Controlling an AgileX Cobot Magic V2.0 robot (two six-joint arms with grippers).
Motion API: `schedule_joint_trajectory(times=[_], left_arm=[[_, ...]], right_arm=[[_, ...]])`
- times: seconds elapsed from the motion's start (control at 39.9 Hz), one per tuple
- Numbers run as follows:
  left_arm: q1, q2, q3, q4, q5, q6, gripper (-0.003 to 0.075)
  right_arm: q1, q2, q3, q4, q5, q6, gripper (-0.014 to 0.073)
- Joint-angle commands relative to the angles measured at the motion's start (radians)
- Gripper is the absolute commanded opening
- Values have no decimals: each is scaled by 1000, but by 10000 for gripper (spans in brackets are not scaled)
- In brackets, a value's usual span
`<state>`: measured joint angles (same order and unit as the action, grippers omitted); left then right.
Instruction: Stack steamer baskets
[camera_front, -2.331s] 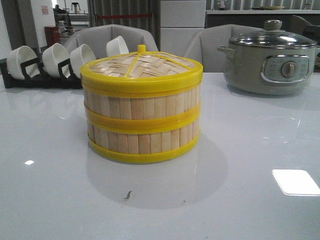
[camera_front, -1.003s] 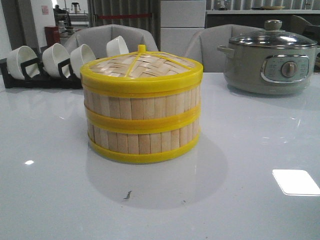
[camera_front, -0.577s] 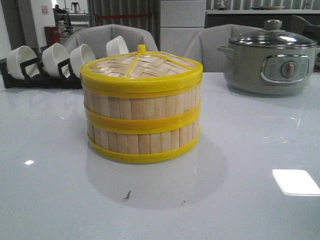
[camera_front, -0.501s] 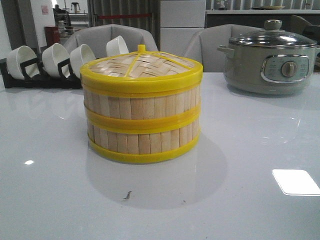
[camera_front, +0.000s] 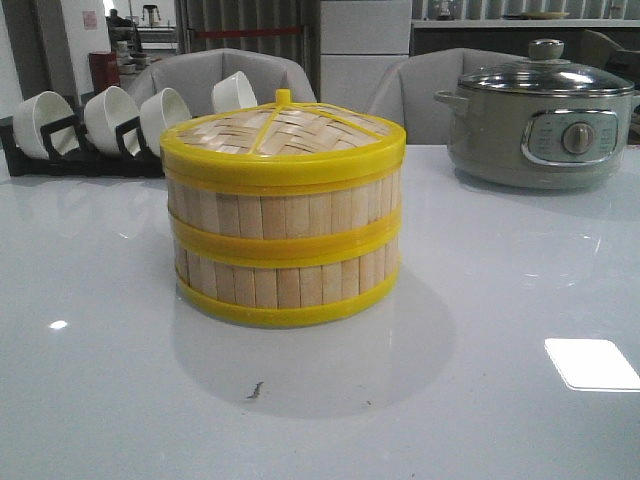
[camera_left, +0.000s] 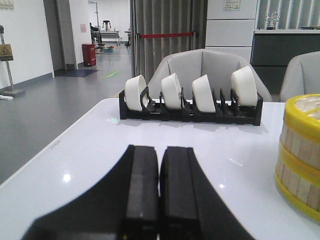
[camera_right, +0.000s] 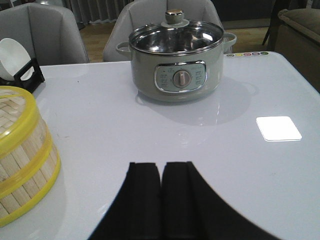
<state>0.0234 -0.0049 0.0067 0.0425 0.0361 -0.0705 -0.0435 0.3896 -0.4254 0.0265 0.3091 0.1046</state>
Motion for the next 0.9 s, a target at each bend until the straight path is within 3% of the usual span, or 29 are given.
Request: schedule_joint_trajectory(times=[0.0,0.28,0.68,0.88], left_arm=[[-4,-15,0,0,-87,1,85],[-4,-15,0,0,-87,1,85],[-4,-15,0,0,-87,1,85],[-4,-15,0,0,-86,1,85]], right_arm=[[-6,3,-28,-18,-92,-12,55],[8,-75,40,17,-90,4,55],[96,-354,430,76,-295,8,55],[124,-421,440,46,-237,6,55]])
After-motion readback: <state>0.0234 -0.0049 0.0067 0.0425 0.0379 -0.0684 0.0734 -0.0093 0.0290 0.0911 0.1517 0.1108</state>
